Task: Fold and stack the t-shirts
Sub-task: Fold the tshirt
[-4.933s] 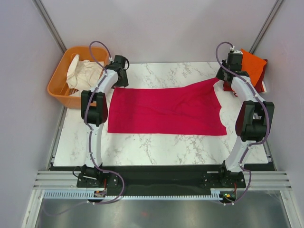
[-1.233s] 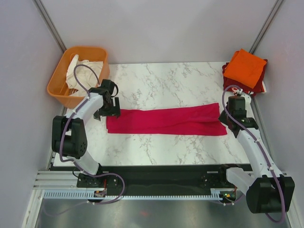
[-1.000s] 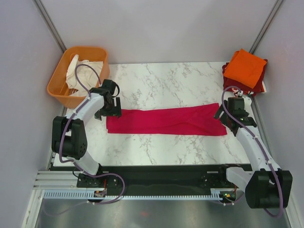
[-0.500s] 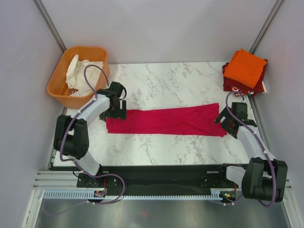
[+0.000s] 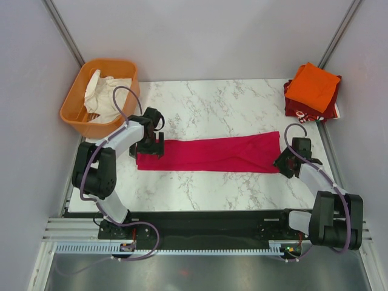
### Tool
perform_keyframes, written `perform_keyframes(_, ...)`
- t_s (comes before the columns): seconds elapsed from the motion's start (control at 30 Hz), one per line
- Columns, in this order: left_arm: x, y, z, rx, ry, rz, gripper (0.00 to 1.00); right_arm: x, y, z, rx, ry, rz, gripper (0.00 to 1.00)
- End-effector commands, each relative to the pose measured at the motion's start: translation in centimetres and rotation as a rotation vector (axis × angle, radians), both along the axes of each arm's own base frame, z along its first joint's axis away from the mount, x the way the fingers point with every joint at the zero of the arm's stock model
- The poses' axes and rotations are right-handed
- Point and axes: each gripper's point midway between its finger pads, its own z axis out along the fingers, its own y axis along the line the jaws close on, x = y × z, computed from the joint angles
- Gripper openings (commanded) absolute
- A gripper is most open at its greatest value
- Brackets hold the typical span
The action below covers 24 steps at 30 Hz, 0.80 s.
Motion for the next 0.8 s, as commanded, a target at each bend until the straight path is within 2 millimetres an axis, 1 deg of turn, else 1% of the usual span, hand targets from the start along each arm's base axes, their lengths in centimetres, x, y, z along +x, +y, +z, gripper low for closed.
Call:
perform_keyframes(0.0, -0.7, -0.9, 0.8, -0.047, -0.02, 0.022, 0.98, 2.1, 0.8, -0.5, 0.055, -0.036, 0.008, 0.44)
perform_keyframes(0.03, -0.8, -1.2, 1.8, -0.076, -0.046, 0.021, 0.97, 3.3, 0.7, -0.2, 0.057, -0.067, 0.013, 0.36)
perform_keyframes(0.07, -1.3, -1.2, 1.9, -0.088, -0.049, 0.017, 0.97, 3.7, 0.9, -0.9, 0.071, -0.049, 0.015, 0.29)
perform_keyframes(0.1, -1.5, -1.4, 2.1, -0.101, -0.057, 0.014, 0.97, 5.4, 0.9, -0.1, 0.079, -0.086, 0.018, 0.17)
perform_keyframes(0.13, -1.8, -1.5, 2.5, -0.118, -0.069, 0.002, 0.97, 7.0, 1.1, 0.5, 0.095, -0.126, 0.023, 0.12)
perform_keyframes(0.17, -2.2, -1.4, 2.9, -0.124, -0.088, -0.004, 0.97, 7.8, 1.2, -0.5, 0.112, -0.102, 0.01, 0.02)
perform_keyframes(0.2, -2.2, -1.3, 3.2, -0.127, -0.112, -0.008, 0.97, 10.5, 1.0, 1.2, 0.105, -0.153, 0.009, 0.0)
perform_keyframes(0.23, -2.3, -1.0, 3.2, -0.116, -0.128, -0.003, 0.97, 12.1, 1.4, 1.6, 0.09, -0.167, 0.013, 0.0)
perform_keyframes(0.27, -2.5, -0.9, 3.4, -0.121, -0.146, -0.002, 0.97, 13.4, 1.7, 0.6, 0.079, -0.141, 0.016, 0.0)
perform_keyframes(0.3, -2.5, -0.9, 3.4, -0.125, -0.155, -0.001, 0.97, 17.1, 3.0, 3.2, 0.068, -0.213, 0.045, 0.0)
perform_keyframes(0.33, -2.2, -1.1, 3.4, -0.136, -0.166, -0.001, 0.97, 19.0, 3.7, 3.9, 0.06, -0.234, 0.059, 0.0)
perform_keyframes(0.37, -2.2, -1.2, 3.3, -0.138, -0.166, -0.001, 0.97, 20.6, 5.0, 2.4, 0.06, -0.208, 0.089, 0.0)
perform_keyframes(0.4, -2.0, -1.2, 3.3, -0.14, -0.167, 0.001, 0.96, 25.2, 7.5, 6.3, 0.056, -0.321, 0.152, 0.0)
perform_keyframes(0.43, -2.0, -1.3, 3.2, -0.141, -0.161, -0.004, 0.96, 27.9, 8.9, 7.5, 0.055, -0.381, 0.196, 0.0)
perform_keyframes(0.47, -1.7, -1.4, 3.4, -0.142, -0.165, -0.005, 0.96, 32.6, 11.5, 9.3, 0.095, -0.465, 0.282, 0.0)
perform_keyframes(0.5, -1.6, -1.4, 3.5, -0.141, -0.169, -0.005, 0.96, 34.8, 13.2, 10.0, 0.118, -0.51, 0.343, 0.02)
perform_keyframes(0.53, -1.6, -1.3, 3.5, -0.138, -0.17, -0.004, 0.96, 36.4, 15.2, 10.4, 0.127, -0.54, 0.419, 0.12)
perform_keyframes(0.57, -1.6, -1.3, 3.5, -0.138, -0.171, -0.004, 0.96, 37.4, 16.5, 6.0, 0.157, -0.466, 0.473, 0.36)
perform_keyframes(0.6, -1.7, -1.3, 3.5, -0.137, -0.173, -0.005, 0.96, 40.4, 17.6, 11.7, 0.138, -0.574, 0.506, 0.63)
perform_keyframes(0.63, -1.8, -1.1, 3.7, -0.132, -0.182, -0.002, 0.96, 39.5, 17.2, 9.6, 0.089, -0.463, 0.519, 0.69)
perform_keyframes(0.67, -1.9, -1.0, 3.7, -0.128, -0.186, -0.002, 0.96, 39.7, 16.7, 10.9, 0.045, -0.471, 0.511, 0.73)
perform_keyframes(0.7, -1.9, -0.9, 3.8, -0.125, -0.19, 0.001, 0.96, 38.8, 15.3, 9.7, -0.041, -0.422, 0.46, 0.82)
perform_keyframes(0.73, -1.9, -0.8, 4.1, -0.124, -0.201, 0.003, 0.96, 38.2, 14.5, 10.3, -0.087, -0.426, 0.434, 0.87)
perform_keyframes(0.77, -1.8, -0.8, 4.2, -0.123, -0.206, 0.007, 0.96, 36.9, 13.6, 14.7, -0.125, -0.483, 0.396, 0.92)
